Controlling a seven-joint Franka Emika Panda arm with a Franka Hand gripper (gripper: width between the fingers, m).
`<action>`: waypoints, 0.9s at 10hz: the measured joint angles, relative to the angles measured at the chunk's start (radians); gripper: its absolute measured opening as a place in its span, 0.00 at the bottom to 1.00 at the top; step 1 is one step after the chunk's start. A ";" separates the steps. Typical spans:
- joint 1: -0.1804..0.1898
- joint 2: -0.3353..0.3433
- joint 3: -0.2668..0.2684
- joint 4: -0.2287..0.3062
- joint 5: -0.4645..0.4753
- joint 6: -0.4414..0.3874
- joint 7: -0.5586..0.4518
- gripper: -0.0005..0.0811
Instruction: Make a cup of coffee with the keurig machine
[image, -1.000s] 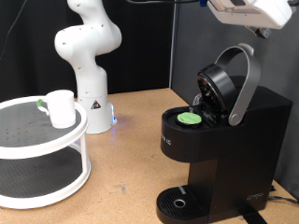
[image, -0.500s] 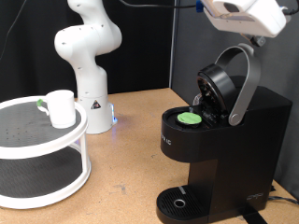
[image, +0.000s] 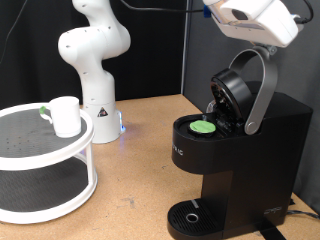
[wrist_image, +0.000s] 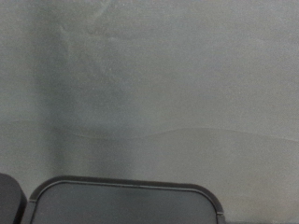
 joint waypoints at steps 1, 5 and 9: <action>-0.001 -0.007 -0.008 -0.004 0.002 -0.007 -0.015 0.01; -0.018 -0.053 -0.052 -0.032 0.003 -0.065 -0.062 0.01; -0.053 -0.086 -0.091 -0.061 -0.046 -0.113 -0.073 0.01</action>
